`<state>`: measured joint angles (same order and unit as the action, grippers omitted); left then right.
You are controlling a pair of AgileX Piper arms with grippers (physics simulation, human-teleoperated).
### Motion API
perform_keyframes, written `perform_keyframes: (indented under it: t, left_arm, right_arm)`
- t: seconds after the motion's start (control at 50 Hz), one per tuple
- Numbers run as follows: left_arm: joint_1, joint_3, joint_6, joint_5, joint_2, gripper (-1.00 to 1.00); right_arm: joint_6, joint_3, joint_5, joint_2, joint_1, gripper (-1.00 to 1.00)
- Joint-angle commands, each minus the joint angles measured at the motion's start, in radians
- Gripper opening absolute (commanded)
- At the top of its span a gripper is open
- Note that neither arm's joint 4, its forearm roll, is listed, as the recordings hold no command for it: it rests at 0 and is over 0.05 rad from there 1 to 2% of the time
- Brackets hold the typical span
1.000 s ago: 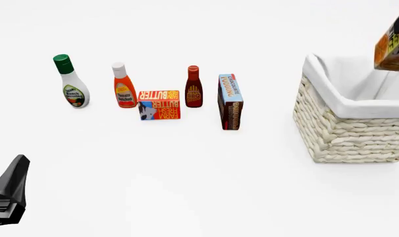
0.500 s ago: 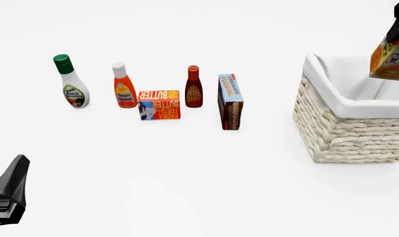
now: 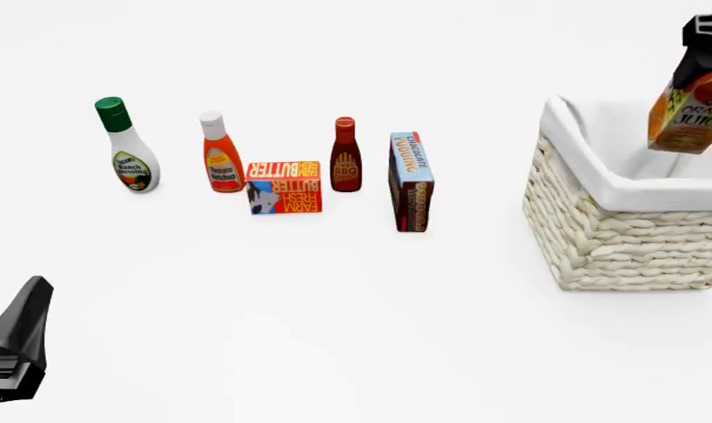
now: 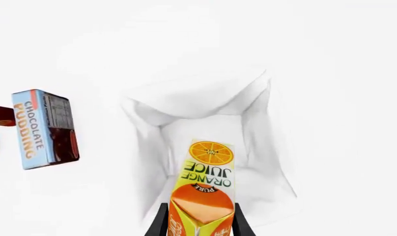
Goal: Pick the orange juice and place it in the basket.
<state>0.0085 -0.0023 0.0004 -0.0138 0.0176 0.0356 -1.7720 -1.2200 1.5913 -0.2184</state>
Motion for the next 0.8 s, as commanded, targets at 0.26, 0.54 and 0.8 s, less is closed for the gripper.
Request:
perform_keyframes:
  t: [0.26,0.54,0.8]
  left_arm:
    - [0.0,0.0,0.0,0.0,0.0,1.0]
    - [0.0,0.0,0.0,0.0,0.0,1.0]
    - [0.0,0.0,0.0,0.0,0.0,1.0]
  right_arm:
    - [0.001,-0.021,0.0,0.043,-0.019,-1.0]
    - [-0.008,-0.028,0.0,0.075,-0.011,-1.0]
    - [-0.009,-0.034,0.0,0.099,-0.009,-1.0]
